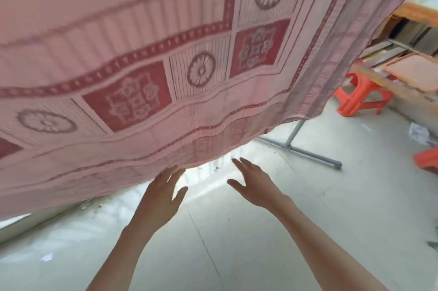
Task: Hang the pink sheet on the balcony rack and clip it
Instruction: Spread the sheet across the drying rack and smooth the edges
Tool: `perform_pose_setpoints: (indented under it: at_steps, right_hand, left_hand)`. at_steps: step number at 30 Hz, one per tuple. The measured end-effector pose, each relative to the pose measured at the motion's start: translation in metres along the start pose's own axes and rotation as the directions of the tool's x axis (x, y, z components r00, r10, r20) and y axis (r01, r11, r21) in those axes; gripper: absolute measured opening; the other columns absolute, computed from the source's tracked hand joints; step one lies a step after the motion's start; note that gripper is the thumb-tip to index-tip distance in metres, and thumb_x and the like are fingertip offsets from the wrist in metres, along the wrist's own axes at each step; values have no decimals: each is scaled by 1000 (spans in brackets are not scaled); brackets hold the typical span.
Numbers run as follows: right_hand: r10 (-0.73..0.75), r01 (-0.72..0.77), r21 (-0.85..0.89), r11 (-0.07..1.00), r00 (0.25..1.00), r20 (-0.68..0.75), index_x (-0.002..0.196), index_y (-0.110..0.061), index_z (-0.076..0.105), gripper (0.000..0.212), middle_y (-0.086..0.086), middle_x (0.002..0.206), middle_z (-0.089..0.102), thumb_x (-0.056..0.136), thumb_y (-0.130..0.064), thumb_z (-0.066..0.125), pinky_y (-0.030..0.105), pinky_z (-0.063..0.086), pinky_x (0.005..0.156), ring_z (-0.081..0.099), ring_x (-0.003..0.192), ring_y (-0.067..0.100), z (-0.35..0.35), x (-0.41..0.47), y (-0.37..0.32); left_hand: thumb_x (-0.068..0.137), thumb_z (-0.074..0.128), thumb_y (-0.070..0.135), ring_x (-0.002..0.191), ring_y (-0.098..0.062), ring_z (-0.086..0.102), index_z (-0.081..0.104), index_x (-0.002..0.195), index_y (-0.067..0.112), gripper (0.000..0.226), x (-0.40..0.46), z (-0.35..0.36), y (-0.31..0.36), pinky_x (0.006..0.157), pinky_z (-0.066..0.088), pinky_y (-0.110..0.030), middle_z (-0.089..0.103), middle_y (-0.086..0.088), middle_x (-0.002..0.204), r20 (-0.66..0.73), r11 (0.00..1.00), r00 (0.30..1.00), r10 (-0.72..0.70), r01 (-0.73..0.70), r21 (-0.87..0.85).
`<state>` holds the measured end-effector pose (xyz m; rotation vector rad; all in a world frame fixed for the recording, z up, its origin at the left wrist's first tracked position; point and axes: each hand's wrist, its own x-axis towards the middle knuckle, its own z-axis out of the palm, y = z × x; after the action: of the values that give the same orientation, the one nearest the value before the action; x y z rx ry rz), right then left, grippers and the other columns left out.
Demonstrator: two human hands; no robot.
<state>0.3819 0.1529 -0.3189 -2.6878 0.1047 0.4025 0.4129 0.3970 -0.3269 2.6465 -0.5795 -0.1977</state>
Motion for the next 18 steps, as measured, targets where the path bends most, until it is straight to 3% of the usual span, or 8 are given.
perform_pose_setpoints:
  at_steps: [3, 7, 11, 14, 16, 18]
  right_hand:
    - [34, -27, 85, 996, 996, -83, 147, -23, 20, 64, 5, 156, 20, 93, -47, 43, 36, 24, 111, 25, 140, 23, -79, -52, -31]
    - [73, -55, 100, 993, 979, -189, 146, -24, 22, 64, 4, 155, 23, 92, -50, 43, 38, 26, 111, 27, 139, 24, -186, -113, -50]
    - [82, -60, 92, 994, 963, -258, 144, -24, 27, 62, 5, 152, 29, 90, -49, 46, 43, 29, 110, 31, 137, 26, -274, -159, -46]
    - [91, -65, 101, 993, 952, -291, 144, -24, 28, 61, 4, 152, 28, 91, -47, 48, 43, 28, 110, 30, 137, 27, -323, -189, -32]
    - [90, -63, 97, 993, 950, -300, 144, -24, 26, 61, 5, 153, 26, 91, -46, 47, 42, 27, 111, 28, 138, 27, -348, -206, -16]
    - [106, -86, 77, 993, 949, -299, 146, -26, 22, 62, 4, 154, 22, 92, -46, 46, 39, 24, 113, 24, 140, 26, -370, -221, 2]
  left_hand:
    - [88, 15, 63, 121, -26, 53, 52, 129, 15, 72, -18, -74, 49, 100, 40, -38, 55, -5, 132, 41, 989, 994, 97, -100, 109]
    - [94, 8, 55, 106, -27, 63, 53, 124, 17, 66, -12, -173, 132, 83, 51, -47, 64, -5, 121, 133, 936, 965, 226, -253, 246]
    - [92, 10, 57, 127, -24, 46, 43, 135, 20, 65, 10, -243, 224, 103, 38, -43, 51, -3, 136, 104, 899, 929, 355, -370, 233]
    - [87, 31, 43, 122, -18, 36, 41, 130, 20, 50, 16, -265, 283, 100, 34, -35, 57, -5, 128, 17, 878, 911, 413, -402, 260]
    - [88, 27, 49, 128, -21, 35, 37, 134, 20, 55, 15, -265, 314, 105, 28, -34, 53, -6, 134, 10, 906, 925, 381, -375, 197]
    - [87, 8, 64, 136, -25, 31, 33, 140, 19, 74, 16, -256, 338, 111, 24, -41, 39, -5, 145, 40, 927, 933, 357, -359, 103]
